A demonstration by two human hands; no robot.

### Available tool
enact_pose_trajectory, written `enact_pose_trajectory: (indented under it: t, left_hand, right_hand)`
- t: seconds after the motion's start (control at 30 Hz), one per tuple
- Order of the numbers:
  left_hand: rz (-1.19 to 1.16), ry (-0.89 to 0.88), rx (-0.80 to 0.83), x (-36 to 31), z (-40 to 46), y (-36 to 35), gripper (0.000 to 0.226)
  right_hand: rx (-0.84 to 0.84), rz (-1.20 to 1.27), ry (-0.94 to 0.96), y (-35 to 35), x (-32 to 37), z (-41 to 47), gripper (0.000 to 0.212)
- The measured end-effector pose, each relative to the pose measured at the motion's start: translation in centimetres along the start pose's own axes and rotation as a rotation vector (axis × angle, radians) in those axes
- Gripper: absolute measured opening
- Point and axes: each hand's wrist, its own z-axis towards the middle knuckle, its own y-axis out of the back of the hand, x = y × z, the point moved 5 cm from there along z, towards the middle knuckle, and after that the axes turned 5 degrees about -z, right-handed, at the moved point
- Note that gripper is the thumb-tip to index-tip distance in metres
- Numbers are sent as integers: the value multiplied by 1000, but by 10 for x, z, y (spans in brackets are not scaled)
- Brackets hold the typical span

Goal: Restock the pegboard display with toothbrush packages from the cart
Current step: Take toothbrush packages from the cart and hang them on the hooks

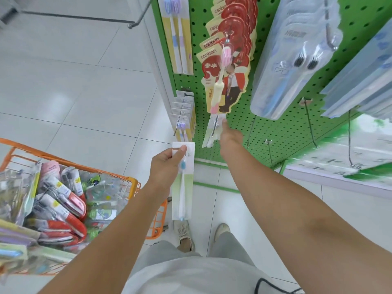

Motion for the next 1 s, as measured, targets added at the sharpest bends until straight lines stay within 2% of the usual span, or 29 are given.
enact_pose_trajectory:
  t: [0.1,0.17,0.2,0.3,0.37,0.43,0.47,0.53,0.63,0.87,1.0]
  left_hand:
    - [0,16,18,0,4,-6,31]
    - [4,36,7,-1,9,-11,24]
    - [-3,41,15,-1,11,-14,21]
    - [-27,38,67,-3,18,-25,17]
    - [-25,33,101,-3,21,-32,22]
    - [-44,29,134,-4,21,-40,28]
    - [-47,22,144,-4,22,-43,26]
    - [-1,11,146,-4,20,-43,25]
    - [73,26,108,1,22,-27,42]
    - [113,157,75,18,23,11,21]
    - [96,188,33,23,26,16,18]
  right_hand:
    - [82,92,-79,1,-17,-14,39]
    - [141,114,-78,7,-37,-38,23]
    - [209,106,-18,10,-45,-51,16]
    - [557,-24,256,17,-57,-89,30]
    - [642,-125,418,22,-58,-96,26]
    - [560,-168,534,25,-54,-88,16]
    - [496,-176,560,26,-51,-83,18]
    - [368,-146,556,29,-49,-67,15]
    - [254,-100,562,30,-43,-47,10]
    - [185,-162,450,21,-65,-33,22]
    - [144,-165,389,23,-75,-25,15]
